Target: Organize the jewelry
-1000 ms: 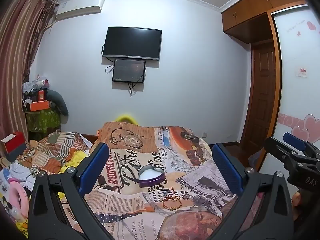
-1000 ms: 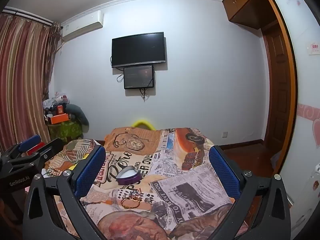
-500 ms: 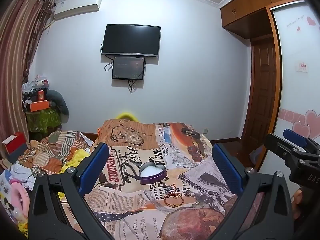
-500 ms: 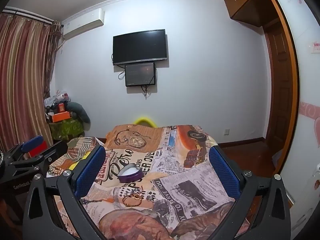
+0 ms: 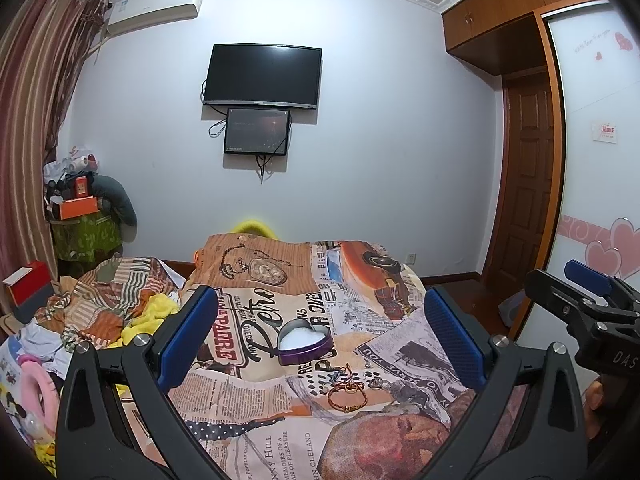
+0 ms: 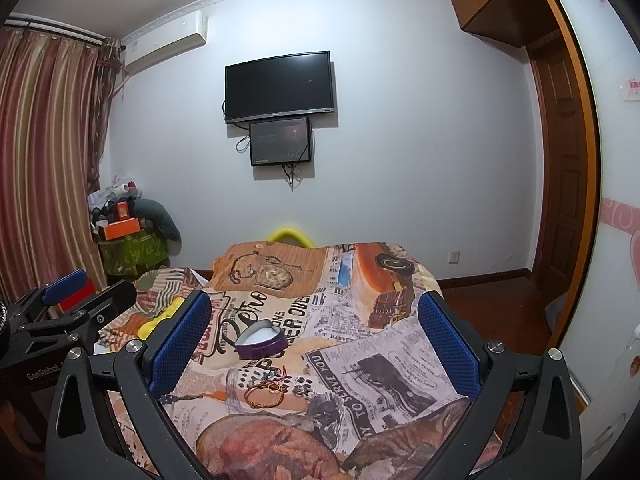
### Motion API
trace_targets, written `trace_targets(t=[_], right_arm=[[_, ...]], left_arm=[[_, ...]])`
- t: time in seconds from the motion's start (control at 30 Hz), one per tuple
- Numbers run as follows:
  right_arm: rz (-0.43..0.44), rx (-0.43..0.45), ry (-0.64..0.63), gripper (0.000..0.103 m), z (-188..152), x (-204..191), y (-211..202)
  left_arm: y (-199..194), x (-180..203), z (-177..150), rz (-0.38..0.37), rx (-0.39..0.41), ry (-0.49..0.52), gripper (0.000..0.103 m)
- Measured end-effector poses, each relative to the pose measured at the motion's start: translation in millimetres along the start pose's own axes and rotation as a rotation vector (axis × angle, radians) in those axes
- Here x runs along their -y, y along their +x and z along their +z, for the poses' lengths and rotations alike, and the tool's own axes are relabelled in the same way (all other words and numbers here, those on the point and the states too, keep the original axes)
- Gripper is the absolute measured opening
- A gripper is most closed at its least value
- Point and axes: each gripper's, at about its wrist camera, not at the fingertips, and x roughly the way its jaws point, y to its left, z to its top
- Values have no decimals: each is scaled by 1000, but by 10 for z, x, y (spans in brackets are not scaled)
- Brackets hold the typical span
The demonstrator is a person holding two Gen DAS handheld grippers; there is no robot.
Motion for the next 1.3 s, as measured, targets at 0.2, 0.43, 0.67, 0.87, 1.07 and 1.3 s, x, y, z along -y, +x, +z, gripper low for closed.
trace_targets(t=[0.2,0.43,0.67,0.87,1.07,1.3], right_arm=[[2,-4,0,103,7,16,26],[2,-6,0,102,12,26,31],[4,-7,-1,103,26,28,31],[4,-8,0,103,34,35,31],[4,-9,0,102,40,38,31],[4,-9,0,102,40,37,31]], left_arm=[[-13,-7,-8,0,0,0,103],[-1,-1,11,-1,-1,0,103],[6,-12,1,0,-3,-1,103],[22,-22,-18,1,-4,0,103],[25,-23,-23,2,-3,-1,103],[25,-19,-17,2,-5,0,103]])
